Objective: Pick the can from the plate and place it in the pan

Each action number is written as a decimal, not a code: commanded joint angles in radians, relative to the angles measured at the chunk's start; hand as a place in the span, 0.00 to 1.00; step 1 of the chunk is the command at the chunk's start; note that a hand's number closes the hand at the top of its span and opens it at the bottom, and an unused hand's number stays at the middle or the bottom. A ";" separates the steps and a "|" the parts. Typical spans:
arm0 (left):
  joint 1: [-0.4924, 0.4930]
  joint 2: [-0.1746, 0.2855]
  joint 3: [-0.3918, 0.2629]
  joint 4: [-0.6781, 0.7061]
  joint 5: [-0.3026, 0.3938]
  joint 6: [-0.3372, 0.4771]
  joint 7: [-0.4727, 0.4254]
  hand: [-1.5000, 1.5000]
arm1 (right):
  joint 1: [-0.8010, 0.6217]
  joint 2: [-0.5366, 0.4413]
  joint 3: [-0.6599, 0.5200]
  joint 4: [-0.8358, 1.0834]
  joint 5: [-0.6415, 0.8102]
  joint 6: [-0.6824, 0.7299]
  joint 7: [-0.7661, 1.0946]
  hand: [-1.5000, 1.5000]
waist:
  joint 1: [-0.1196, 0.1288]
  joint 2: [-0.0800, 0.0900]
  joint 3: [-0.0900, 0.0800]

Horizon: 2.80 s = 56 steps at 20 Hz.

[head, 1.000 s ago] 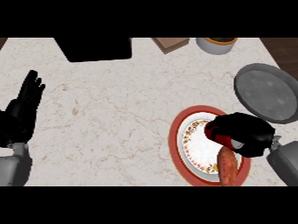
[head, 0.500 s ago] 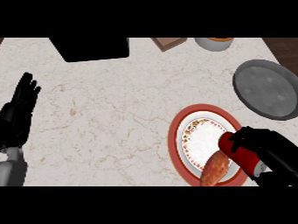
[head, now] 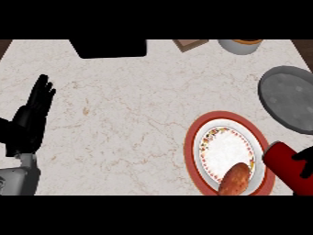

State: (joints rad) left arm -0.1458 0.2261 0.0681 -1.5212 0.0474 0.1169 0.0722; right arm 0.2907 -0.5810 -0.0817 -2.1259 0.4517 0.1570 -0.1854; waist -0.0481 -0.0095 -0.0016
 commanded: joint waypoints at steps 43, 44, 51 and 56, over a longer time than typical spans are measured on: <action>-0.166 -0.020 -0.005 0.067 -0.003 -0.045 0.027 0.50 | -0.980 -0.111 -0.289 1.910 0.044 -0.027 -0.621 0.00 | 0.119 0.040 0.011; -0.171 -0.033 -0.028 0.068 -0.024 -0.033 0.031 0.50 | -0.983 -0.136 -0.306 1.917 0.030 -0.008 -0.637 0.00 | 0.116 0.043 0.012; -0.136 -0.035 -0.011 0.079 -0.016 -0.033 0.004 0.50 | -0.929 -0.232 -0.445 1.988 -0.115 0.240 -0.748 0.00 | 0.080 0.031 0.009; -0.124 -0.019 0.005 0.071 -0.013 -0.035 0.013 0.50 | -0.893 -0.318 -0.443 1.990 -0.136 0.494 -0.765 0.00 | 0.066 0.020 0.008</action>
State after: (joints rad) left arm -0.2718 0.2062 0.0700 -1.4408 0.0346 0.0760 0.0705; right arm -0.6438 -0.8457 -0.5105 -0.1502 0.3412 0.4079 -0.8406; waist 0.0304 0.0173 0.0069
